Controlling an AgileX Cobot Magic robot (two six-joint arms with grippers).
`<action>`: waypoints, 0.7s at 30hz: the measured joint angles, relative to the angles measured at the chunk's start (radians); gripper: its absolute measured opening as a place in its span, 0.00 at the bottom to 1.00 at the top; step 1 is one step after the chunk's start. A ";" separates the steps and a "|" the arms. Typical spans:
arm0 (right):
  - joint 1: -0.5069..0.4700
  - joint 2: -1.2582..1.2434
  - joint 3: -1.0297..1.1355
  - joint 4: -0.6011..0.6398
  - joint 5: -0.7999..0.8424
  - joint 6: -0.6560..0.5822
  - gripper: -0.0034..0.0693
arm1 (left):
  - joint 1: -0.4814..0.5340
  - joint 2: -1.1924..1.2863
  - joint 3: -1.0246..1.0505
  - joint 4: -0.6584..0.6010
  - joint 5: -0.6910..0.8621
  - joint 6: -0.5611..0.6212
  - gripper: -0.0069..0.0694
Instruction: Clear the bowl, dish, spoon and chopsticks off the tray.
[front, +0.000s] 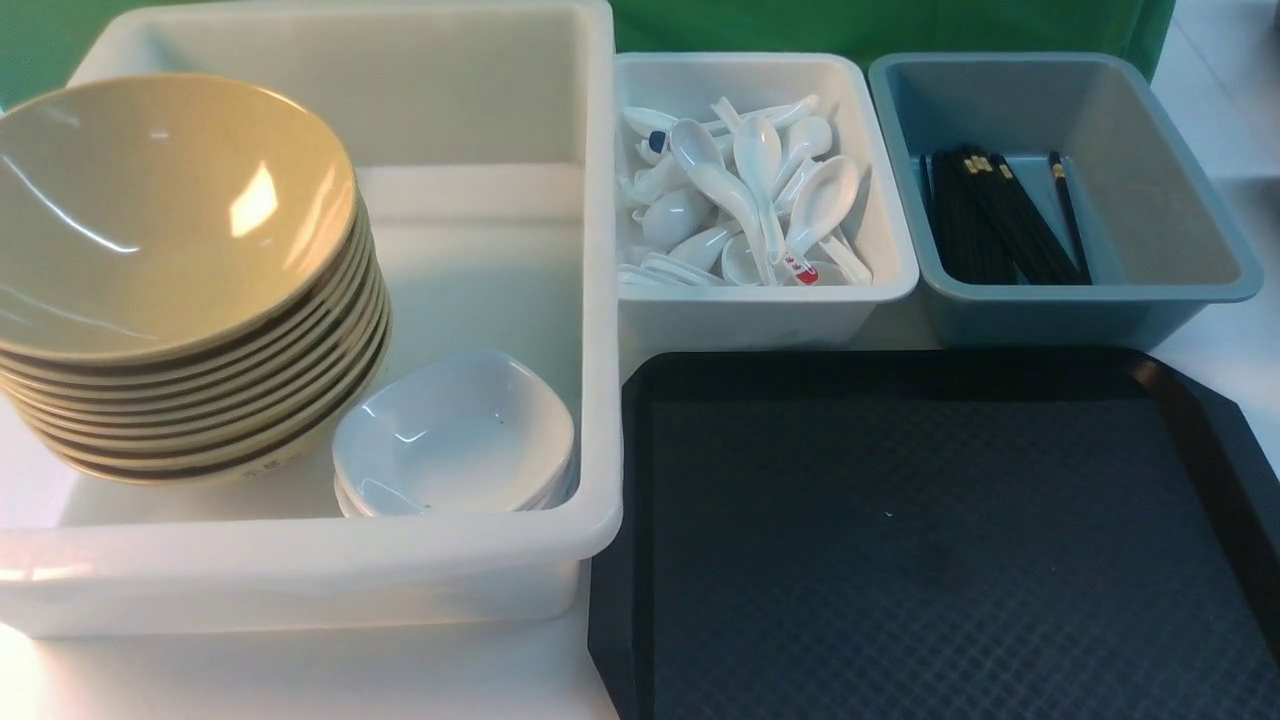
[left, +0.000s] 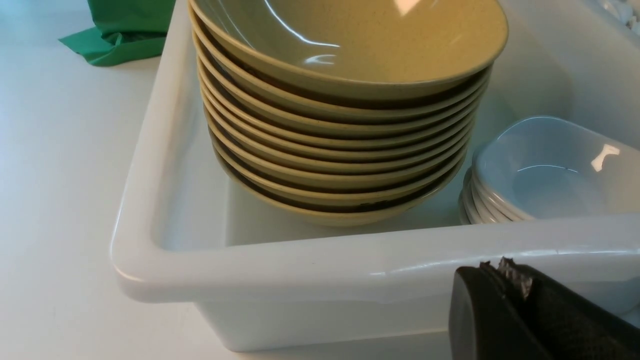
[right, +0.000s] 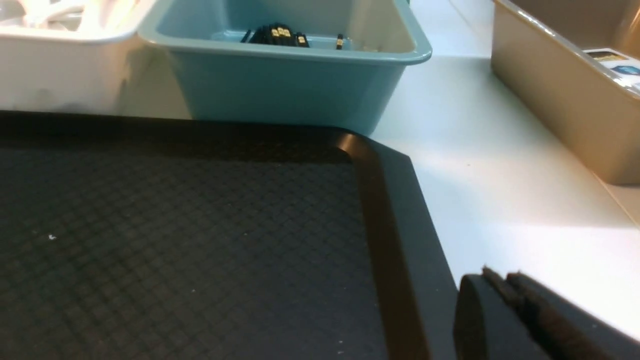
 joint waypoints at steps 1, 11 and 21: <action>0.001 0.000 0.000 0.000 0.000 0.000 0.15 | 0.000 0.000 0.000 0.000 0.000 0.000 0.08; 0.002 0.000 0.000 0.000 0.000 0.001 0.17 | 0.000 0.000 0.001 0.000 0.000 0.000 0.08; 0.002 0.000 0.000 0.000 0.000 0.001 0.18 | 0.000 0.000 0.001 0.000 0.000 0.000 0.08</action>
